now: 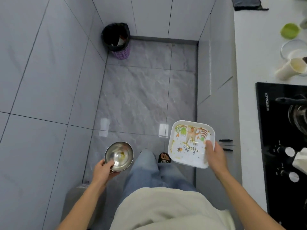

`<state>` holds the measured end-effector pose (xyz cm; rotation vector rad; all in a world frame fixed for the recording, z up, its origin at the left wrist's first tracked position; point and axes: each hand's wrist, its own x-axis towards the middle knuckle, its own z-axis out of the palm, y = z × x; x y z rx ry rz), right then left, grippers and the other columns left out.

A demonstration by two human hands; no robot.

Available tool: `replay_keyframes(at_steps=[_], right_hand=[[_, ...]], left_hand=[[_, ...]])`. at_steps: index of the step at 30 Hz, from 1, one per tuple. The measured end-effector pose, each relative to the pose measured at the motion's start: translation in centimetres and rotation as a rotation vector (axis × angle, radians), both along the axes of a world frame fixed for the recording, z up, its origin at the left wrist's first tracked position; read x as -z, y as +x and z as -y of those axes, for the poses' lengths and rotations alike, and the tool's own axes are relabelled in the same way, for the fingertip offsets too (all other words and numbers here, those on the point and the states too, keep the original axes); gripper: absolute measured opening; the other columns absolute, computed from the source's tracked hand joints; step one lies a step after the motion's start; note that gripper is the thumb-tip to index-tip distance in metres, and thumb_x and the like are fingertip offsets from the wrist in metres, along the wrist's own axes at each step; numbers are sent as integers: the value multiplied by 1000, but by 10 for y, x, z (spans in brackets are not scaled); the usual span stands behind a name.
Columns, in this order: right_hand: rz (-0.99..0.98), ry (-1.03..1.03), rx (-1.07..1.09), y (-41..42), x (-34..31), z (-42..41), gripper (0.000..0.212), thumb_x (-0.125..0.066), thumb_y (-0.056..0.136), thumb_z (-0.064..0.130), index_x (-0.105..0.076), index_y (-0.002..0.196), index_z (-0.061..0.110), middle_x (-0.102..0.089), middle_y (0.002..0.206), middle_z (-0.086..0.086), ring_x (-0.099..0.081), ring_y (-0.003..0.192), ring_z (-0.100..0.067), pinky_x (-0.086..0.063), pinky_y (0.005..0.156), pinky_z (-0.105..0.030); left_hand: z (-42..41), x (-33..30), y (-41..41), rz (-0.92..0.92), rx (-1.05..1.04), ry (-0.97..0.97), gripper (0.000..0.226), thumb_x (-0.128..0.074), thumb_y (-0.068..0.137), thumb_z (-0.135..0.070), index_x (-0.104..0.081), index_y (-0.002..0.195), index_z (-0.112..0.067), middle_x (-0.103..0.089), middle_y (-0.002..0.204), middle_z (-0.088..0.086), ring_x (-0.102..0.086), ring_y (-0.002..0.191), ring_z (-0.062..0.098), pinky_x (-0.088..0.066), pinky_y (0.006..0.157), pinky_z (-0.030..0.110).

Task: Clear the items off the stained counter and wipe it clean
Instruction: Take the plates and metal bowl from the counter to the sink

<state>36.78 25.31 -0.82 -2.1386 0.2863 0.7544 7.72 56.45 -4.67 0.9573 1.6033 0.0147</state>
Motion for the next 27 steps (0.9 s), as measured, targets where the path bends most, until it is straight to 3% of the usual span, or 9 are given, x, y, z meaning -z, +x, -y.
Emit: replay_keyframes(at_steps=[5, 8, 11, 17, 19, 22, 27], right_hand=[[11, 23, -61, 71, 1, -84, 28, -44, 106, 41, -65, 114, 24, -75, 104, 4, -73, 93, -16, -61, 78, -40], [25, 19, -72, 107, -1, -127, 29, -45, 106, 40, -66, 114, 21, -75, 102, 5, -73, 90, -14, -57, 67, -32], [20, 2, -34, 136, -7, -162, 30, -46, 106, 39, -66, 116, 18, -75, 102, 3, -73, 90, -16, -59, 69, -34], [34, -58, 76, 180, -10, -199, 30, -46, 106, 42, -67, 113, 21, -75, 100, 6, -71, 83, -8, -51, 58, -25], [28, -76, 97, 192, -9, -204, 32, -46, 106, 42, -67, 114, 21, -76, 101, 4, -73, 86, -13, -55, 61, -30], [-15, -70, 154, 212, -2, -212, 33, -47, 105, 43, -67, 113, 17, -77, 104, -5, -75, 95, -28, -61, 82, -50], [-33, -86, 228, 257, 8, -230, 31, -49, 105, 43, -67, 112, 19, -78, 101, -2, -76, 89, -23, -62, 76, -44]], left_hand=[[-48, 11, 17, -57, -79, -36, 7, -65, 97, 0, -67, 103, 1, -71, 97, 23, -71, 83, 33, -62, 51, 30], [-87, 17, 45, -71, -69, -40, 5, -65, 96, 1, -67, 101, 2, -70, 100, 25, -69, 85, 34, -62, 53, 32], [-130, 14, 86, -71, -34, -30, 4, -64, 96, 2, -67, 97, 0, -69, 98, 23, -67, 83, 30, -60, 49, 29], [-212, 0, 205, 20, 66, -23, 6, -63, 97, 2, -65, 94, -3, -68, 94, 19, -67, 81, 27, -62, 51, 28], [-236, -6, 251, 59, 108, -14, 6, -63, 96, 3, -66, 95, -2, -67, 96, 18, -66, 84, 28, -62, 50, 27], [-272, -10, 317, 95, 179, 9, 5, -64, 96, 1, -66, 100, -1, -66, 100, 18, -65, 86, 26, -61, 51, 25], [-322, -12, 413, 131, 235, 19, 8, -63, 97, 0, -66, 104, -2, -67, 105, 18, -68, 93, 29, -64, 57, 26]])
